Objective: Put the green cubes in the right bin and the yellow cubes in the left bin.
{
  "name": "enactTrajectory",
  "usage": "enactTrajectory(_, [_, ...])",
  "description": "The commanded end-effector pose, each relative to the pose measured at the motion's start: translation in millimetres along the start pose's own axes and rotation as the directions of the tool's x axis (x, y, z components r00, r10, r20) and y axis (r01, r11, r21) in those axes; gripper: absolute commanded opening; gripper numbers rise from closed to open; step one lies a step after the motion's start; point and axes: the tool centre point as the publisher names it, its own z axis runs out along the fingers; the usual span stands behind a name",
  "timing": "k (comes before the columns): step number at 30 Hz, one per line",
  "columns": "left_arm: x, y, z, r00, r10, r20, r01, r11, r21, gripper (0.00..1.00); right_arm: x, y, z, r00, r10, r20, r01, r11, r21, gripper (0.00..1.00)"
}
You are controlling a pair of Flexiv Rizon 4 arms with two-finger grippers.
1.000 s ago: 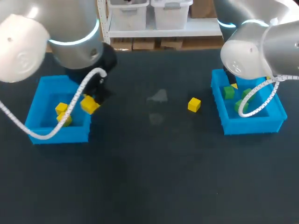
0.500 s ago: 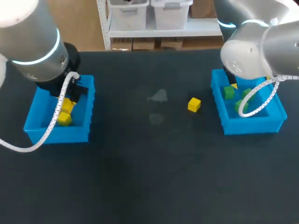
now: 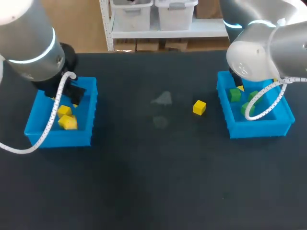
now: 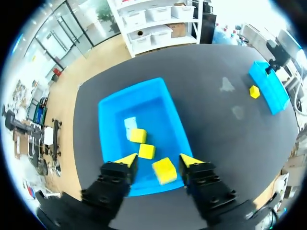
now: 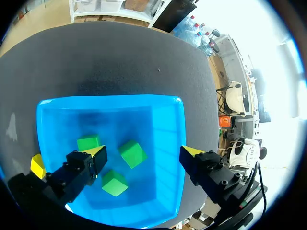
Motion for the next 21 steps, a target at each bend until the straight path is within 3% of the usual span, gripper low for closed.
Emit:
enactTrajectory(1, [-13.1, -12.2, 3, 0.999, 0.043, -0.001, -0.043, 0.999, 0.024, 1.0, 1, -1, 0, 1.0, 0.0, 0.003, 0.0, 1.0, -0.002, 1.0])
enactTrajectory(6, [-34.8, -36.3, -3, 0.989, 0.147, 0.032, -0.149, 0.987, 0.067, 1.0, 1, -1, 0, 1.0, 0.0, 0.003, 0.0, 1.0, -0.002, 1.0])
enactTrajectory(14, [-71.3, -93.9, -4, 0.938, 0.328, 0.111, -0.341, 0.93, 0.138, 1.0, 1, -1, 0, 1.0, 0.0, 0.003, 0.0, 1.0, -0.002, 1.0])
enactTrajectory(21, [-92.2, -137.8, 9, 0.917, 0.363, 0.164, -0.388, 0.908, 0.157, 1.0, 1, -1, 0, 1.0, 0.0, 0.003, 0.0, 1.0, -0.002, 1.0])
